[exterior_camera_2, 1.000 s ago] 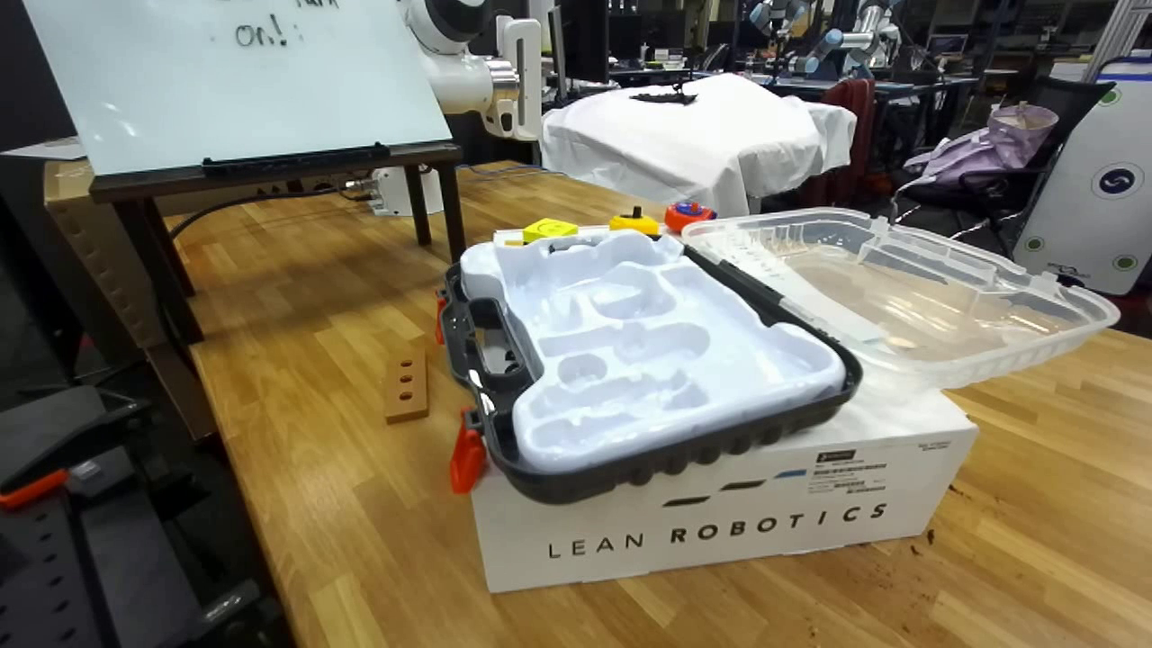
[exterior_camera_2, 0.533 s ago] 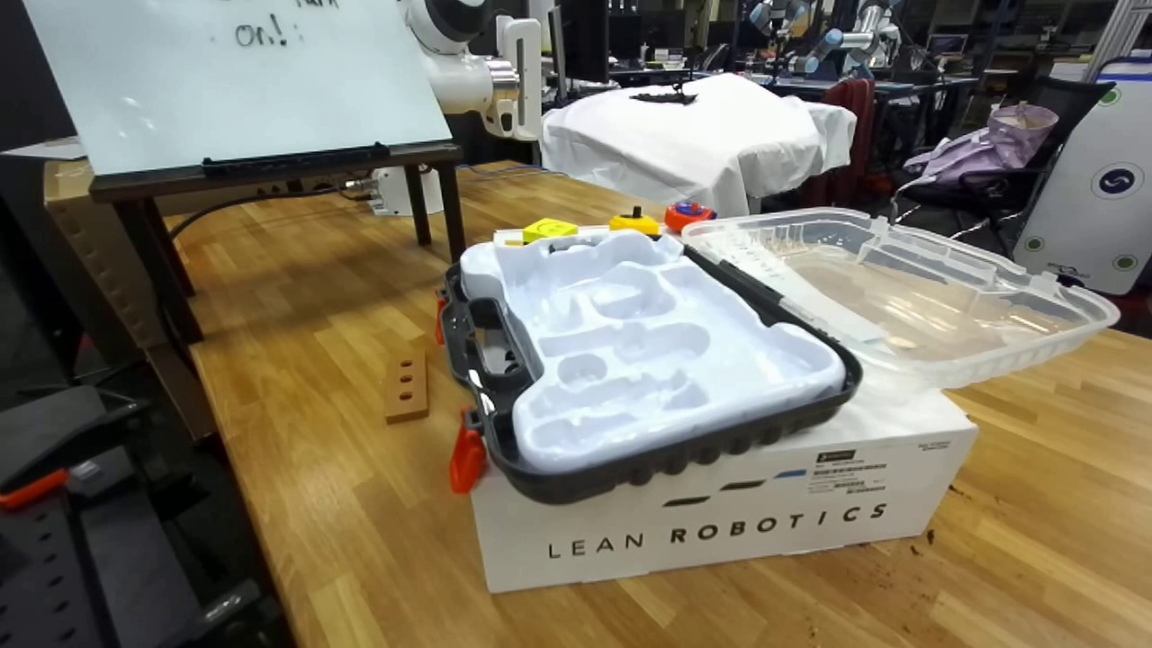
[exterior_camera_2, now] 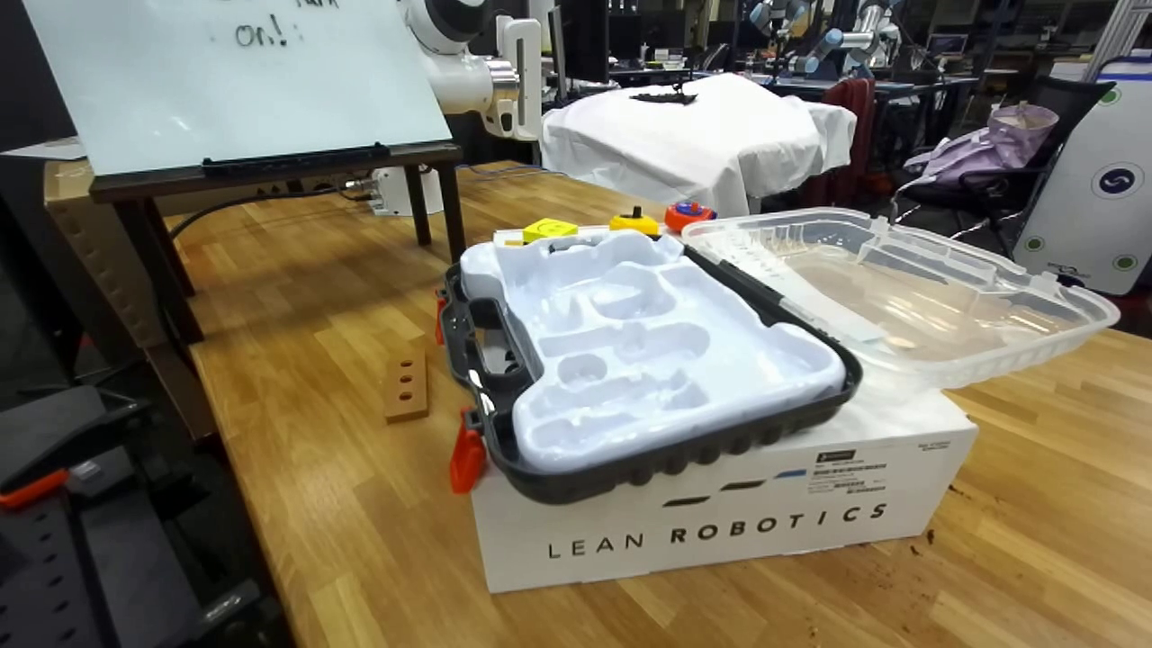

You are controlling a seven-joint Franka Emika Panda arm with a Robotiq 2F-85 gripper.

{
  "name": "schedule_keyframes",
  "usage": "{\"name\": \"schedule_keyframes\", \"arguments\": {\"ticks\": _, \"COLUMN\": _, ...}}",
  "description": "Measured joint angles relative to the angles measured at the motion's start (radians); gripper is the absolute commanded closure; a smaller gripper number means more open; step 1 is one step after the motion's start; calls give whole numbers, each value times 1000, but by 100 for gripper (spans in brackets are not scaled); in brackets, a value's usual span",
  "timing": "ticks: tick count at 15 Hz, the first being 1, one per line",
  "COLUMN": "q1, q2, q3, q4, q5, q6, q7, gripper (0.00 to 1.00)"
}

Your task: Place the yellow and black block in the toolbox

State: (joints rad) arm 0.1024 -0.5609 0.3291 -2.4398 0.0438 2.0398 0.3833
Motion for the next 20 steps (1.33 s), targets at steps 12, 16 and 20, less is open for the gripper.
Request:
{"name": "schedule_keyframes", "arguments": {"ticks": 12, "q1": -1, "q2": 4, "q3": -7, "q4": 0, "q5": -10, "q6": 11, "q7": 0, "gripper": 0}}
{"name": "schedule_keyframes", "arguments": {"ticks": 16, "q1": -21, "q2": 47, "q3": -41, "q4": 0, "q5": -42, "q6": 85, "q7": 1, "gripper": 0}}
{"name": "schedule_keyframes", "arguments": {"ticks": 20, "q1": -49, "q2": 140, "q3": -76, "q4": 8, "q5": -60, "q6": 158, "q7": 1, "gripper": 0}}
